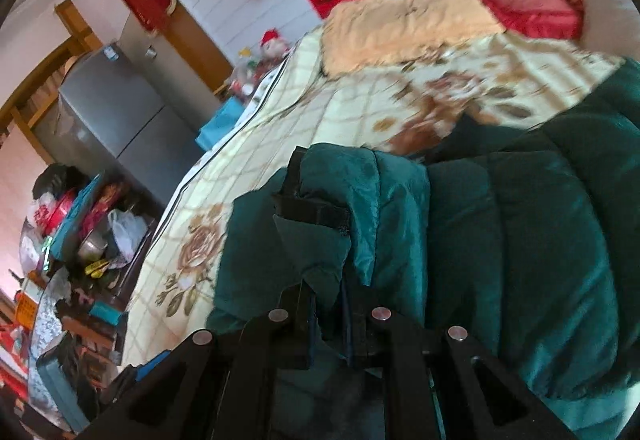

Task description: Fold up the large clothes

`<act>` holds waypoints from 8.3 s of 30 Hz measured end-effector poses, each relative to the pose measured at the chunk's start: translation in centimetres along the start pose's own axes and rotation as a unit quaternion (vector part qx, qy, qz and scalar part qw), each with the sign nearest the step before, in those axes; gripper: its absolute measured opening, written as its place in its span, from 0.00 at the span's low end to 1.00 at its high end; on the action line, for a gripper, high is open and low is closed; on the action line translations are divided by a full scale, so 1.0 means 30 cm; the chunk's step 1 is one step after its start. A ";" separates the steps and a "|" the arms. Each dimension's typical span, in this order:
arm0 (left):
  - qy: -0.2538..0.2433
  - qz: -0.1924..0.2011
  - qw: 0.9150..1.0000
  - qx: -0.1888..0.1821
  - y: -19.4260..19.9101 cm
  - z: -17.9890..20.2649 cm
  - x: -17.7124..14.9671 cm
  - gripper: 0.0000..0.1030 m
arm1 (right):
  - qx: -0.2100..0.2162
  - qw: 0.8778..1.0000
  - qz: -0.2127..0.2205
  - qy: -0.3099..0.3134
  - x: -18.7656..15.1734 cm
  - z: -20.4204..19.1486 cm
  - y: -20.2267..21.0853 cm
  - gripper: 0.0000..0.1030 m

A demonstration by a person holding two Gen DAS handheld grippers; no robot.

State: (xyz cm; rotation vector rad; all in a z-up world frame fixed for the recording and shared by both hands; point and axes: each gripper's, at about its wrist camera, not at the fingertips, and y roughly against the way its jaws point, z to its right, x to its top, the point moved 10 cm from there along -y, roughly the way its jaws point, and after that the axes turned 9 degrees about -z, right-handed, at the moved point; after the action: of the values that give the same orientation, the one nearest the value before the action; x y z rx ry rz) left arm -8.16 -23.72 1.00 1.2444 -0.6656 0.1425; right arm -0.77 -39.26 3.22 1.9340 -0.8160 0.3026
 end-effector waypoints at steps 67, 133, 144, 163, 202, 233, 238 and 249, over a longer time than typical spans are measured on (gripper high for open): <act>0.053 -0.007 0.998 -0.015 -0.237 -0.092 0.309 0.24 | -0.163 0.985 0.007 -0.052 -0.089 0.420 0.037 0.61; -0.044 0.008 0.997 0.065 -0.238 -0.076 0.287 0.78 | -0.266 0.962 0.000 -0.055 -0.173 0.636 0.199 0.73; 0.002 0.001 1.000 0.018 -0.021 -0.227 0.063 0.78 | -0.212 0.976 0.001 -0.050 -0.377 0.485 0.464 0.74; -0.025 -0.036 0.999 0.018 0.145 -0.250 -0.344 0.78 | -0.191 0.978 -0.050 -0.063 -0.853 0.475 0.610 0.83; -0.005 -0.117 0.991 -0.068 0.163 -0.243 -0.602 0.79 | -0.051 0.989 -0.126 -0.065 -1.052 0.354 0.538 0.88; -0.038 -0.005 0.996 -0.076 0.367 -0.204 -0.320 0.10 | 0.002 1.000 0.022 -0.007 -0.660 0.227 0.697 0.23; -0.035 0.028 0.996 -0.072 0.389 -0.194 -0.202 0.11 | -0.005 0.999 0.039 -0.015 -0.568 0.248 0.691 0.23; -0.011 0.073 0.995 -0.063 0.335 -0.158 0.076 0.11 | -0.037 0.997 0.057 -0.032 -0.342 0.310 0.655 0.22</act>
State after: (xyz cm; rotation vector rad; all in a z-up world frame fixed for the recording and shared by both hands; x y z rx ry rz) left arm -9.00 -16.59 9.78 1.0774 -0.7736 0.2062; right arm -22.50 -48.90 6.88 1.8387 -0.9681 0.2762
